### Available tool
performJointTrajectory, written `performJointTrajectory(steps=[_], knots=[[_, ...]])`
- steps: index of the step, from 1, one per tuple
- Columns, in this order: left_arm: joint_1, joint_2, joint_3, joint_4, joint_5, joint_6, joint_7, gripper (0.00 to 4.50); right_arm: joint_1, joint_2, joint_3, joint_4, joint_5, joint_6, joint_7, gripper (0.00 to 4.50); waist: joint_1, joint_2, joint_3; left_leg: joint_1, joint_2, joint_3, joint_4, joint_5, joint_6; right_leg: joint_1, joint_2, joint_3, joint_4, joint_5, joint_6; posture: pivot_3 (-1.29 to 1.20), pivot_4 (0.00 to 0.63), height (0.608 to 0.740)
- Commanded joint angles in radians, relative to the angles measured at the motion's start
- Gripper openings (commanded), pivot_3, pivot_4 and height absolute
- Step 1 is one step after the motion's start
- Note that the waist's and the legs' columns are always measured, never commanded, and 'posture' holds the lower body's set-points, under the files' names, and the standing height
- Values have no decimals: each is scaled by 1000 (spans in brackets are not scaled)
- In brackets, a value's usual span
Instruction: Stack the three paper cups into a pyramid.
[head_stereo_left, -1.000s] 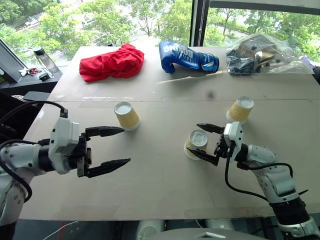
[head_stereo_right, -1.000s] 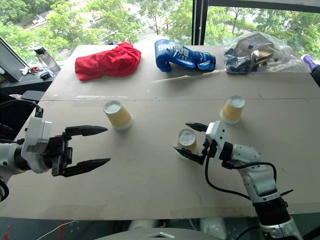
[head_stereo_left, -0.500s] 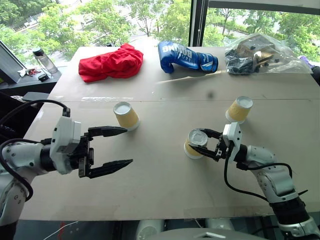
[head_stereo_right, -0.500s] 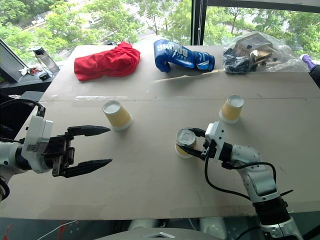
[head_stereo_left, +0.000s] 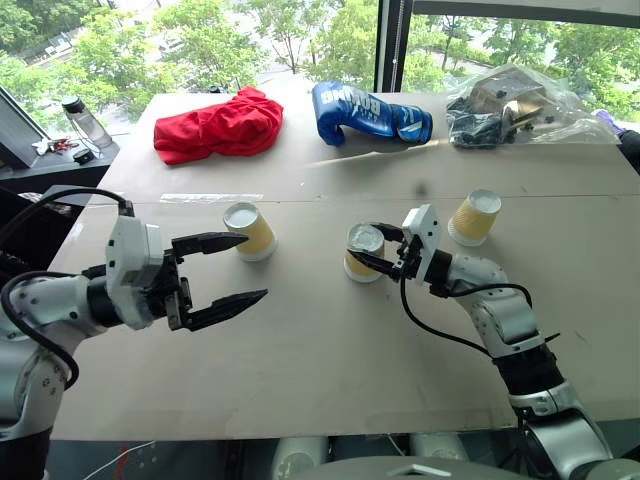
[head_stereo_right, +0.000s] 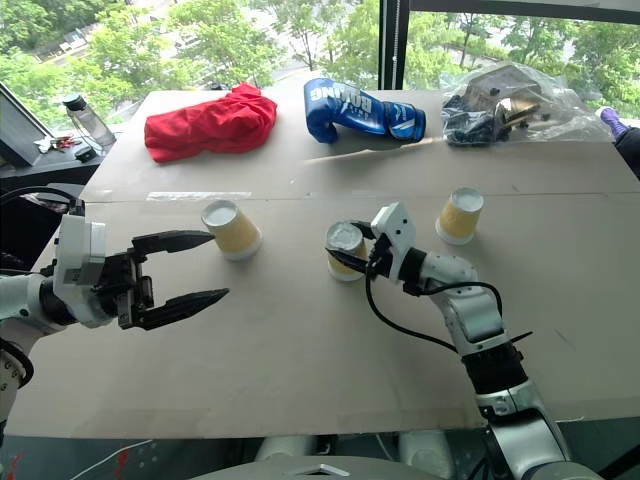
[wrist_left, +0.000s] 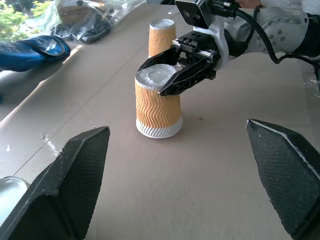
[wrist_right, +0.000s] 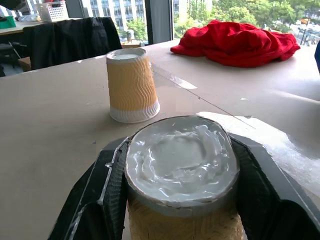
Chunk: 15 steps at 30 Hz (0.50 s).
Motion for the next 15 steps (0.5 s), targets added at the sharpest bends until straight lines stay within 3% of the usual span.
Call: performJointTrajectory(steps=[1,9,10,11,12,15], knots=[[-2,-41,-20,-43,9,2,73,4500,-72,28,9,45,-38,27,-45,2110,0,0,0,0,0,0,0,0,0,0,0,0,0,0,0,0,150,740],[-17,-85,-56,-58,33,-7,158,4500,-129,72,-1,122,-78,19,-82,2110,-3,-1,0,0,1,0,0,0,-1,-1,0,0,1,0,0,0,150,740],[-18,-86,-59,-59,33,-7,160,4500,-126,70,-2,115,-77,21,-78,3137,-3,-1,0,0,1,0,0,0,-1,-1,0,0,1,0,0,0,150,740],[-21,-87,-63,-57,34,-9,161,4500,-123,70,-11,110,-74,18,-81,3398,-3,-1,0,0,1,0,0,0,-1,-1,0,0,1,0,0,0,150,740],[-25,-88,-66,-54,35,-10,162,4500,-122,69,-19,105,-72,16,-84,4167,-3,-1,0,0,0,0,0,0,-1,-1,0,0,1,0,0,0,150,740],[-50,-93,-78,-41,36,-12,169,4500,-114,61,-46,68,-64,-1,-92,4433,-3,-1,0,0,0,0,0,0,-1,-1,0,0,1,0,0,0,150,740]])
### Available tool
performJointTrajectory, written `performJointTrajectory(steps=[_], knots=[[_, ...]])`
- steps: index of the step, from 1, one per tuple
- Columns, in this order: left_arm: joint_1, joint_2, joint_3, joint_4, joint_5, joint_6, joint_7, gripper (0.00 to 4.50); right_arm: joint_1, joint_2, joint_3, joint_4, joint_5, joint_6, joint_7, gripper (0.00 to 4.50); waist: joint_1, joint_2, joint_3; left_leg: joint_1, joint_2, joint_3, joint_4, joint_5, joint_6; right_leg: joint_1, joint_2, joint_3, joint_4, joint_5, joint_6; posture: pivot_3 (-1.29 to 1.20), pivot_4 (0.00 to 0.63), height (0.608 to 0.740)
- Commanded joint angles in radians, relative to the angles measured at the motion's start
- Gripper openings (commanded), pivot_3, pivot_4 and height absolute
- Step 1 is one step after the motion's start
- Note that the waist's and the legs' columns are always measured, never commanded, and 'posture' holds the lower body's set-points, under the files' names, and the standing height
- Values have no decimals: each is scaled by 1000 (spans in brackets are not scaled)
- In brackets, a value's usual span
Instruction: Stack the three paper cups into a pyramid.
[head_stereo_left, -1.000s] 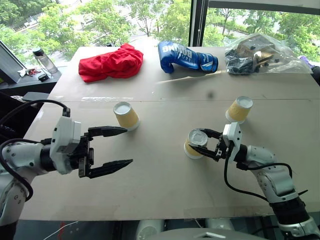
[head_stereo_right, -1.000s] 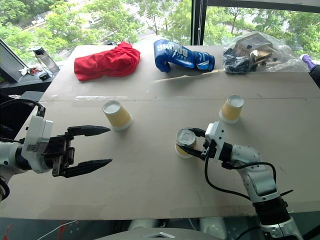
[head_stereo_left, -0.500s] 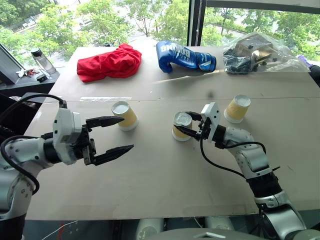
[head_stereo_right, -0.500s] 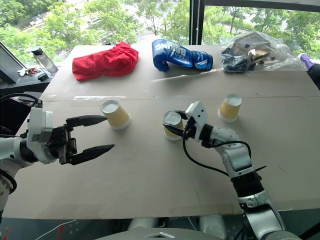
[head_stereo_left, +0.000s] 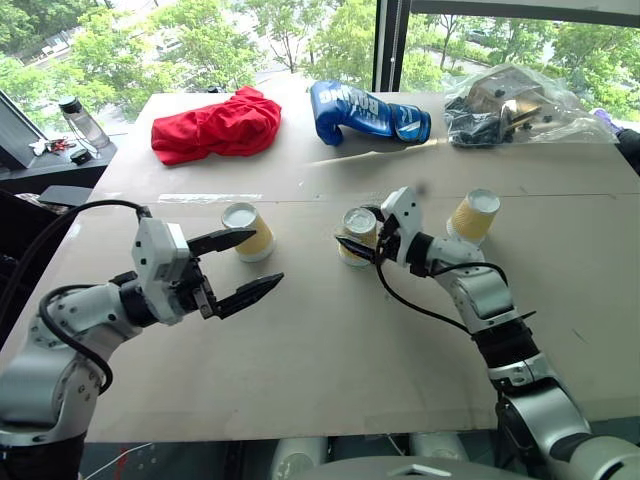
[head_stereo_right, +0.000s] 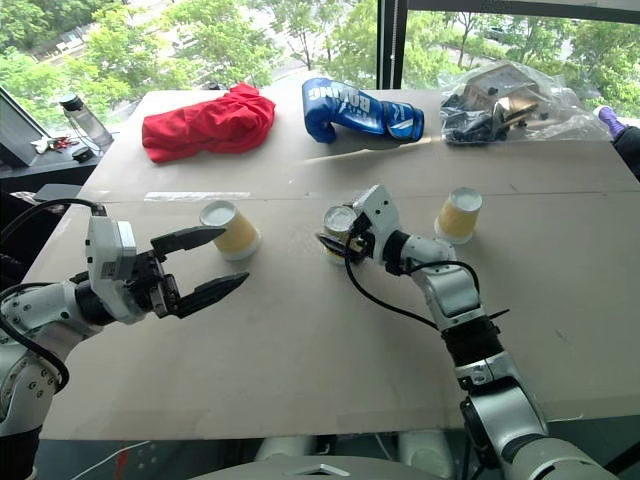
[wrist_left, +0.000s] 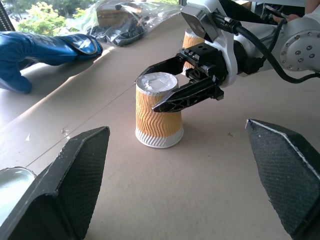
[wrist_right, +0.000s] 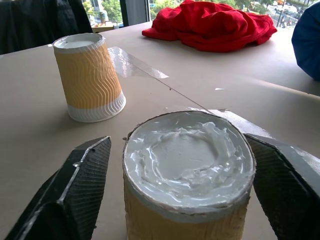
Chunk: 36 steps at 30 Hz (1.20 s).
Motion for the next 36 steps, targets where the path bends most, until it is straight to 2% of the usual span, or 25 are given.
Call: performJointTrajectory(steps=[1,5,9,12,17,23,31,36], knots=[[-34,-6,-7,-9,-3,-12,8,4500,8,-14,-51,-88,20,-31,-11,4433,0,0,0,0,0,0,0,0,0,0,0,0,0,0,0,0,150,740],[-56,-3,-28,-8,-13,4,0,4500,95,-101,-51,-276,17,-3,20,4433,6,0,0,-1,0,0,0,0,0,0,-1,0,-1,0,0,0,150,740],[-105,3,-45,-3,-48,50,-2,4500,161,-141,-123,-449,54,70,-47,4433,3,0,0,-1,0,0,0,0,0,0,0,0,-1,0,0,0,150,740],[-148,8,-74,-13,-88,98,-13,4500,221,-170,-222,-496,30,64,-134,4433,5,-1,0,-1,1,0,0,0,0,0,1,-1,-1,0,0,0,150,740],[-248,-15,-145,8,-90,134,0,4500,291,-182,-368,-426,-27,9,-285,4433,6,-1,1,-1,-1,1,0,0,0,0,0,1,-1,0,0,0,150,740],[-305,-40,-198,40,-57,141,12,4500,274,-124,-401,-306,-54,-40,-399,4433,-3,-1,1,-1,-2,2,0,2,-3,-1,3,3,0,0,0,0,150,740],[-315,-41,-211,57,-33,118,-13,4500,209,-81,-425,-154,-12,-78,-429,4433,-5,-1,1,-1,1,2,0,2,-4,-1,4,4,0,0,0,0,150,740],[-312,-49,-208,60,-21,107,-13,4500,178,-60,-444,-129,37,-89,-418,4433,-6,-1,1,-1,2,2,0,3,-4,-1,4,4,-1,0,0,0,150,740]])
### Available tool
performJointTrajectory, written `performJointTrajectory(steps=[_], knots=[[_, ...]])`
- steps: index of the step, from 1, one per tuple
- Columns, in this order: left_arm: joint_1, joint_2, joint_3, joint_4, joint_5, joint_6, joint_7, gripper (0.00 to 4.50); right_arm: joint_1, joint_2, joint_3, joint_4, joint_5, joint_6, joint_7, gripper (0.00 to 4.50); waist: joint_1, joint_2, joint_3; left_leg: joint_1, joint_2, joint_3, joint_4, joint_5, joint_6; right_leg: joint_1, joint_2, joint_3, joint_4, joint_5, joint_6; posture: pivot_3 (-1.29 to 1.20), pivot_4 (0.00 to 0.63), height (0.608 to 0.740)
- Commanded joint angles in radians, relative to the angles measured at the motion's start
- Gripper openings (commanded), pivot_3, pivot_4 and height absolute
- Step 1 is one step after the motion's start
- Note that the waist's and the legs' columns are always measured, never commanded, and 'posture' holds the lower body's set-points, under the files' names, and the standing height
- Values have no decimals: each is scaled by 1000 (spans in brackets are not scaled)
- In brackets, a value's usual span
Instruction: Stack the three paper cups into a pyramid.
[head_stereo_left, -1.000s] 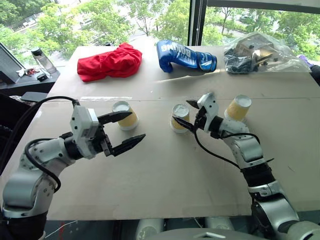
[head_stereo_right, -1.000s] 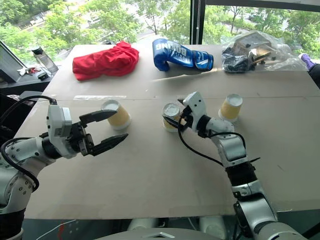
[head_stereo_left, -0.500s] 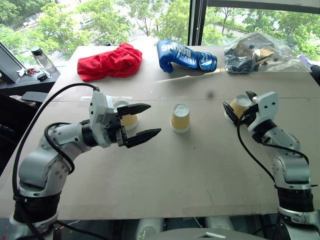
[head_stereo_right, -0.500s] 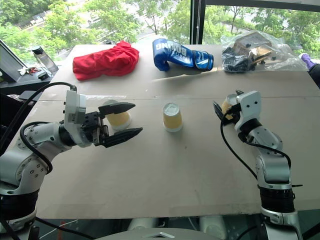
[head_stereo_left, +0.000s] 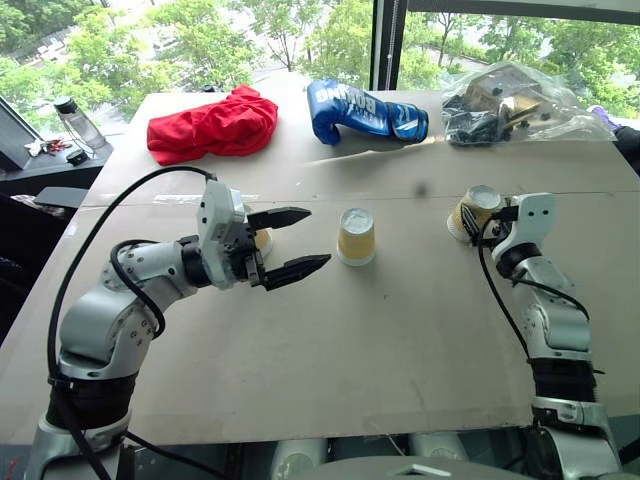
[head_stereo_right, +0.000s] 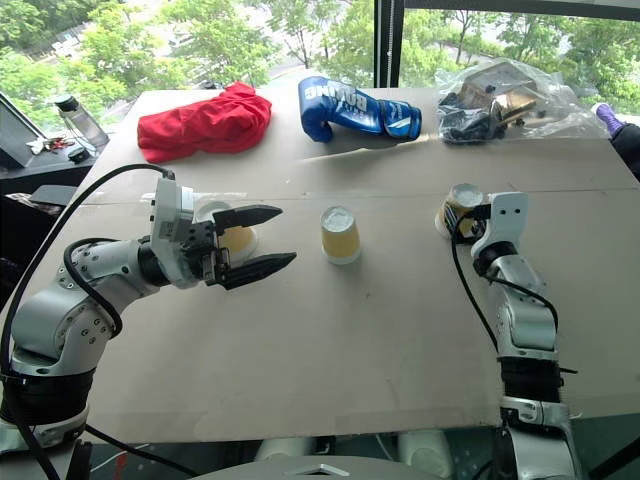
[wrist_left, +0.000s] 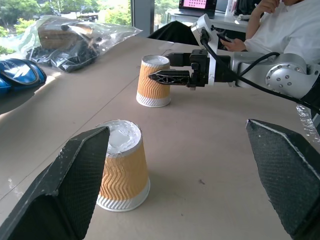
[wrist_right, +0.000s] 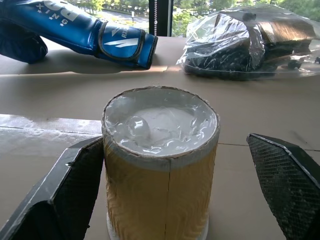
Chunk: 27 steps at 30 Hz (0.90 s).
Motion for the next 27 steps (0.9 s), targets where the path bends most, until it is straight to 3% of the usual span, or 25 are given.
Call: performJointTrajectory(steps=[1,6,7,13,17,27], knots=[[-3,-7,10,-11,9,-30,-5,4500,-30,4,-21,-10,38,-40,8,4202,0,0,0,0,0,0,0,0,0,0,0,0,0,0,0,0,150,740],[0,-17,14,-8,17,-40,-1,4500,-38,0,2,2,35,-54,24,2321,-2,0,0,0,0,0,0,0,0,0,0,0,0,0,0,0,150,740],[2,-18,17,-8,17,-41,0,4500,-37,0,6,2,36,-55,28,2219,-3,0,0,0,0,0,0,0,0,0,0,0,0,0,0,0,150,740],[20,-9,32,0,24,-55,-4,4500,-26,-10,47,-17,26,-63,68,2219,-10,0,0,0,0,0,0,0,0,0,0,0,0,0,0,0,150,740],[60,5,62,-18,21,-54,-6,4500,3,-29,130,-99,51,-37,180,2219,-14,0,0,0,1,0,0,-1,2,0,0,0,0,0,0,0,150,740],[159,48,117,-64,26,-67,-22,4500,28,-59,277,-227,110,125,320,2219,-11,0,0,0,2,0,0,-2,3,0,1,0,0,0,0,0,150,740]])
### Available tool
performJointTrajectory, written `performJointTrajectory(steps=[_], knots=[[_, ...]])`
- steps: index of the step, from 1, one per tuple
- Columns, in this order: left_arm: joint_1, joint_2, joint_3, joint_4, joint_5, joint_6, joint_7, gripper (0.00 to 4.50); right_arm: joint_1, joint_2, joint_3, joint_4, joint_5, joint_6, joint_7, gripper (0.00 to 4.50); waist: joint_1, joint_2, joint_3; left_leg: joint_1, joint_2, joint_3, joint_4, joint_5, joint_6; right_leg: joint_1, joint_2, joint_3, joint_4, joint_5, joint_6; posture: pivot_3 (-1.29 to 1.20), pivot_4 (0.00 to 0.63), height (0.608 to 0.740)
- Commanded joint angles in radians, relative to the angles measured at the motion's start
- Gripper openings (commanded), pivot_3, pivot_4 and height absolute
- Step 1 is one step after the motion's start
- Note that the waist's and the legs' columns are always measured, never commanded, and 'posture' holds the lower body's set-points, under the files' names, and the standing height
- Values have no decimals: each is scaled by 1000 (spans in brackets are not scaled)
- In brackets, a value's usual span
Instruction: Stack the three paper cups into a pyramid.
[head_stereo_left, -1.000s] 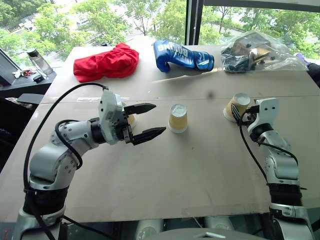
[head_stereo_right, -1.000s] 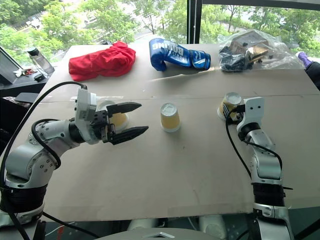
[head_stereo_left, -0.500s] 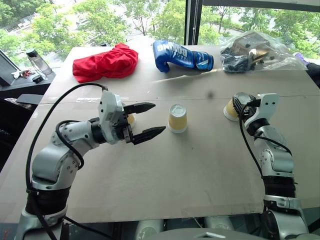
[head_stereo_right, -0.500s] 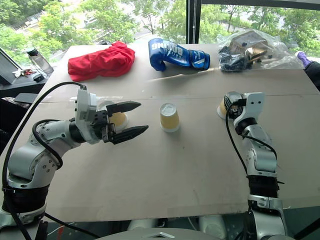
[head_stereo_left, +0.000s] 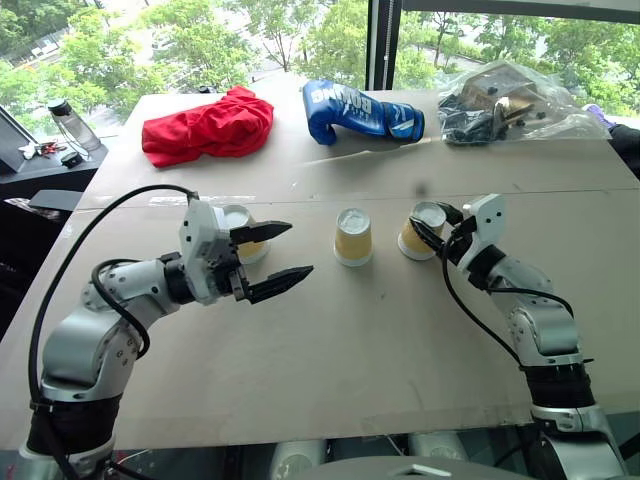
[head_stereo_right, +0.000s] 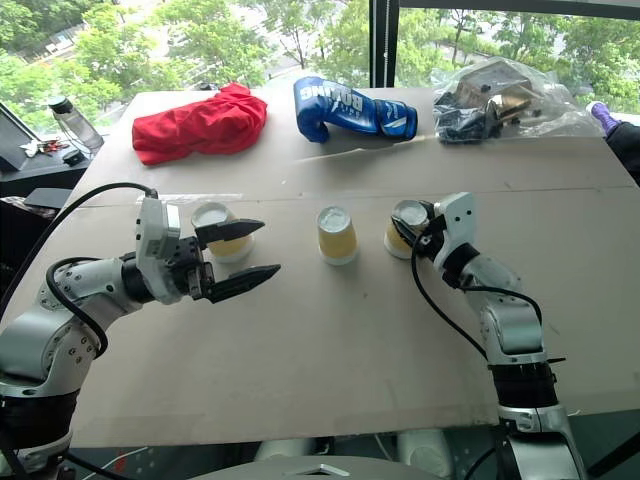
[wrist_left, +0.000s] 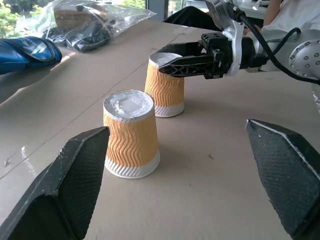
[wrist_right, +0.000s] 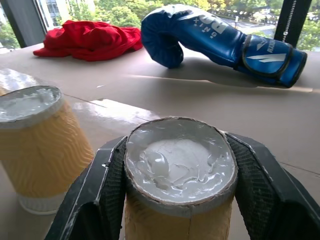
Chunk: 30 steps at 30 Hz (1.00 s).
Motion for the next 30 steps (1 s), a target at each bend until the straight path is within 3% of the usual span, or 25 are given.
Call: performJointTrajectory(steps=[1,12,29,30], knots=[[15,19,40,-60,-7,-16,-2,4500,-14,-7,49,-55,7,25,36,2219,0,0,0,0,0,0,0,0,0,0,0,0,0,0,0,0,150,740],[23,26,37,-69,-4,-17,4,4500,-47,0,113,-15,-38,5,54,2219,-1,0,0,0,0,0,0,0,0,0,0,0,0,0,0,0,150,740],[0,17,20,-55,9,-29,19,4500,-85,19,105,55,-103,-65,21,2219,0,0,0,0,0,0,0,0,0,0,0,-1,0,0,0,0,150,740],[0,17,20,-55,8,-30,18,4500,-84,19,104,53,-99,-62,23,3236,0,0,0,0,0,0,0,0,0,0,0,-1,0,0,0,0,150,740]])
